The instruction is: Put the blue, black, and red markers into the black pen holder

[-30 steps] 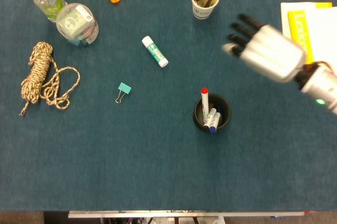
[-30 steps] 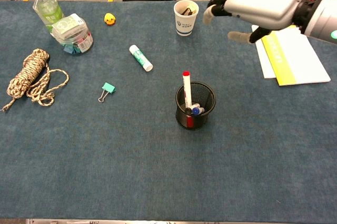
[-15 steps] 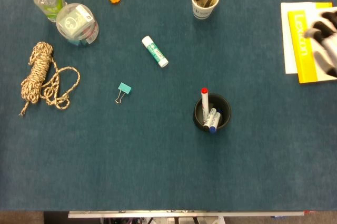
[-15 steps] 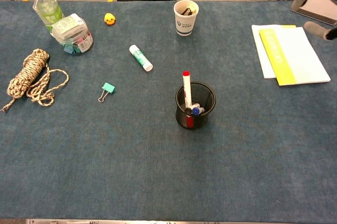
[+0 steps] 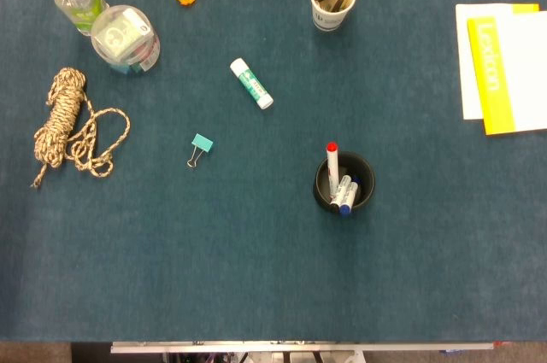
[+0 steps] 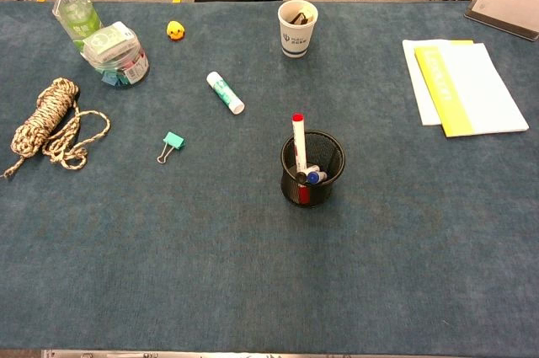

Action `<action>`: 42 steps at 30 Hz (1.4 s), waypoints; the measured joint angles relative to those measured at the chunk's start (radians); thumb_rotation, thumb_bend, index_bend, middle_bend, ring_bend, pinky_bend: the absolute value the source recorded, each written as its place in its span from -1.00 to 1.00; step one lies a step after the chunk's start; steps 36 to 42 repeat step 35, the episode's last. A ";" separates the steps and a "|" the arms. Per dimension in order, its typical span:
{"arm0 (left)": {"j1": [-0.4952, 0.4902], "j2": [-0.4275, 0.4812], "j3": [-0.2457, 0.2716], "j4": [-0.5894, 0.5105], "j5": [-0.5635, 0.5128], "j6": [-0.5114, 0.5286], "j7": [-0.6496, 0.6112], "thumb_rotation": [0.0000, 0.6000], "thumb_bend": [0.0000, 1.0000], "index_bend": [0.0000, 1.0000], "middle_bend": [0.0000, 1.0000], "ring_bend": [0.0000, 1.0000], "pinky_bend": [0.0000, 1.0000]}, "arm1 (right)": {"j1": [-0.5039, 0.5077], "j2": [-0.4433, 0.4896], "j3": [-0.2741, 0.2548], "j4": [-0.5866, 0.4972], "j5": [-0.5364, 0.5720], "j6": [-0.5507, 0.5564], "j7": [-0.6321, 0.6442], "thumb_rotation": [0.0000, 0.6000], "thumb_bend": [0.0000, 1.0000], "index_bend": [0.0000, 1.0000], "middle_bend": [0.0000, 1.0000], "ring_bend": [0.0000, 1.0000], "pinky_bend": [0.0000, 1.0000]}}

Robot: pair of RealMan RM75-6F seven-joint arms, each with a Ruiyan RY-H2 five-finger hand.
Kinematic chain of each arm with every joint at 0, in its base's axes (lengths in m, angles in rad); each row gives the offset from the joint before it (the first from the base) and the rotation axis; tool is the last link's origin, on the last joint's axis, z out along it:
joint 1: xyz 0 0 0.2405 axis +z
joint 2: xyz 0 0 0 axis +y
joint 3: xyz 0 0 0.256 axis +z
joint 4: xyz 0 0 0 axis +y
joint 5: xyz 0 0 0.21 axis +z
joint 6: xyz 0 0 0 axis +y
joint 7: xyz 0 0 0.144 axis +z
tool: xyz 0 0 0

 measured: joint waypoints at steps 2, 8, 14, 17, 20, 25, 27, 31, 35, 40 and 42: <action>-0.001 0.000 0.002 -0.003 0.001 -0.001 0.004 1.00 -0.06 -0.47 -0.38 -0.44 -0.74 | -0.015 0.001 0.001 0.001 -0.002 0.009 0.008 1.00 -0.28 -0.19 -0.23 -0.58 -0.54; 0.003 0.003 0.005 -0.013 0.012 0.017 0.004 1.00 -0.06 -0.47 -0.38 -0.44 -0.74 | -0.052 0.007 0.008 -0.008 -0.017 0.032 0.032 1.00 -0.28 -0.19 -0.23 -0.58 -0.53; 0.000 0.008 0.005 -0.018 0.006 0.011 0.004 1.00 -0.06 -0.47 -0.39 -0.44 -0.74 | -0.073 0.002 0.012 0.002 -0.016 0.022 0.047 1.00 -0.28 -0.17 -0.23 -0.58 -0.52; -0.002 0.008 0.007 -0.020 0.005 0.008 0.007 1.00 -0.06 -0.47 -0.39 -0.44 -0.74 | -0.083 0.000 0.015 0.009 -0.018 0.019 0.053 1.00 -0.28 -0.17 -0.23 -0.58 -0.52; -0.006 0.008 0.005 -0.019 -0.001 0.001 0.007 1.00 -0.06 -0.47 -0.39 -0.44 -0.74 | -0.091 0.004 0.020 0.011 -0.018 0.015 0.055 1.00 -0.28 -0.17 -0.23 -0.58 -0.51; -0.018 0.008 0.000 -0.017 -0.004 -0.009 0.009 1.00 -0.06 -0.47 -0.39 -0.44 -0.74 | -0.099 0.004 0.032 0.010 -0.018 0.013 0.055 1.00 -0.28 -0.16 -0.23 -0.58 -0.48; -0.022 0.007 -0.001 -0.016 -0.008 -0.016 0.009 1.00 -0.06 -0.47 -0.39 -0.44 -0.74 | -0.101 0.004 0.035 0.010 -0.017 0.008 0.055 1.00 -0.28 -0.16 -0.23 -0.58 -0.48; -0.028 0.002 -0.004 -0.012 -0.015 -0.023 0.010 1.00 -0.06 -0.47 -0.39 -0.44 -0.74 | -0.100 0.005 0.043 0.009 -0.016 -0.005 0.054 1.00 -0.28 -0.16 -0.23 -0.58 -0.48; -0.032 -0.002 -0.004 -0.008 -0.022 -0.030 0.011 1.00 -0.06 -0.47 -0.39 -0.44 -0.74 | -0.100 0.003 0.052 0.008 -0.016 -0.014 0.057 1.00 -0.28 -0.16 -0.23 -0.57 -0.48; -0.032 -0.002 -0.004 -0.008 -0.022 -0.030 0.011 1.00 -0.06 -0.47 -0.39 -0.44 -0.74 | -0.100 0.003 0.052 0.008 -0.016 -0.014 0.057 1.00 -0.28 -0.16 -0.23 -0.57 -0.48; -0.032 -0.002 -0.004 -0.008 -0.022 -0.030 0.011 1.00 -0.06 -0.47 -0.39 -0.44 -0.74 | -0.100 0.003 0.052 0.008 -0.016 -0.014 0.057 1.00 -0.28 -0.16 -0.23 -0.57 -0.48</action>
